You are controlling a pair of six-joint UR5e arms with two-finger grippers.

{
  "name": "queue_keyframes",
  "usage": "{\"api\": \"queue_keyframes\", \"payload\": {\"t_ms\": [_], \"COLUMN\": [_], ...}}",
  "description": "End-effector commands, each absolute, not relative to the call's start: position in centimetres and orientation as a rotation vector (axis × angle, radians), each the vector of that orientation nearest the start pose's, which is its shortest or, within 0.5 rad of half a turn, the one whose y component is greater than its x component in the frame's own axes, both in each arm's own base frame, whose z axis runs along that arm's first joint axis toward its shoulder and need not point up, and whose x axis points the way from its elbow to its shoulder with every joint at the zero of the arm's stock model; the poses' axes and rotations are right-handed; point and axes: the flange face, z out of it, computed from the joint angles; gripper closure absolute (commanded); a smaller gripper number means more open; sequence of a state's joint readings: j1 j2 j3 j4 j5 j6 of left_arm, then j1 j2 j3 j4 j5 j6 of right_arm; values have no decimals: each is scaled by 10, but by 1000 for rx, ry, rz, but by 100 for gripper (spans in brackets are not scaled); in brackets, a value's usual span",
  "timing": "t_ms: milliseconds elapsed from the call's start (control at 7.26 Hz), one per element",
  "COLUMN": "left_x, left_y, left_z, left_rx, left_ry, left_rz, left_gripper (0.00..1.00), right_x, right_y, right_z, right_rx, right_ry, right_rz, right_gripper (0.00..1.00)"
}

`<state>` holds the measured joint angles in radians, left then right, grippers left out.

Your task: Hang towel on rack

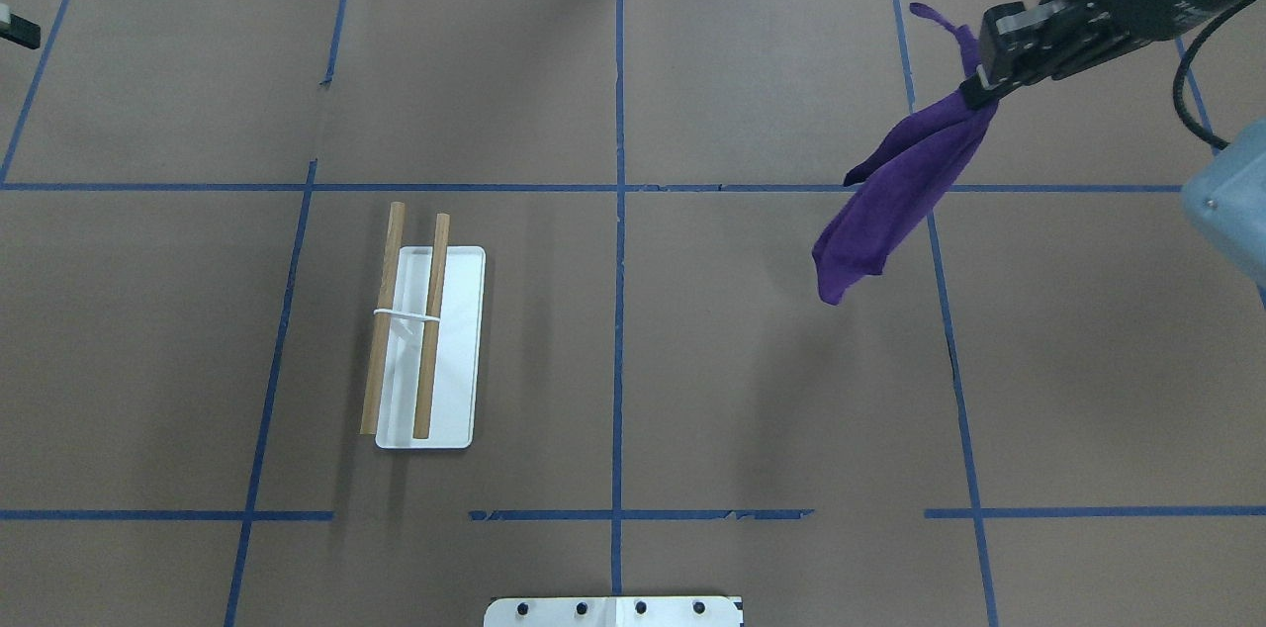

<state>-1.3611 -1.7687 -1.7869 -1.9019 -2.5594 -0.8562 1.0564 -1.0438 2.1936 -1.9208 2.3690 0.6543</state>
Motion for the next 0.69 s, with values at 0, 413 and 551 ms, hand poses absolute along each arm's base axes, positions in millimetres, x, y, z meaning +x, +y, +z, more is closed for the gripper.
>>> {"api": "queue_keyframes", "payload": {"t_ms": [0, 413, 551], "left_x": [104, 194, 219], "left_y": [-559, -556, -550], "left_z": [328, 244, 226], "left_rx": [-69, -168, -216], "left_ry": [1266, 1283, 1291], "left_rz": [-290, -341, -341], "left_gripper": [0, 0, 0], "right_x": [-240, -299, -311], "right_y": [-432, -408, -403], "right_z": [112, 73, 63], "right_rx": [293, 398, 435], "right_ry": [-1132, -1154, -1168], "right_rz": [-328, -437, -465], "right_gripper": [100, 100, 100]}}
